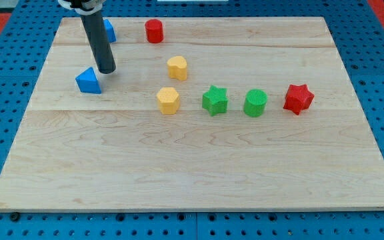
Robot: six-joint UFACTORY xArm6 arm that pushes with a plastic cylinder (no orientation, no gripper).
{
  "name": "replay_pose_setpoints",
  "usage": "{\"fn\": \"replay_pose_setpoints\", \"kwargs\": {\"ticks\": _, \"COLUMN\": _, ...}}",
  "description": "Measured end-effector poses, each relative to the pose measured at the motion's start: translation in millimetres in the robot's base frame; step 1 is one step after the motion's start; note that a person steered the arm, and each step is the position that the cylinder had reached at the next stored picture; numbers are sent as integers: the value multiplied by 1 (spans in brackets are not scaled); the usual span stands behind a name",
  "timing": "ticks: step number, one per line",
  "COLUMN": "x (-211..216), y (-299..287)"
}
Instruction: Move your arm to the left of the red circle
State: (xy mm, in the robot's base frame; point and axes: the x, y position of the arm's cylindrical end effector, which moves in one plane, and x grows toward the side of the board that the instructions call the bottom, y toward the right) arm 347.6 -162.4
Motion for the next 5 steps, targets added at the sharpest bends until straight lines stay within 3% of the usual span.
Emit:
{"fn": "replay_pose_setpoints", "kwargs": {"ticks": 3, "x": -4, "y": 11}}
{"fn": "replay_pose_setpoints", "kwargs": {"ticks": 5, "x": -66, "y": 46}}
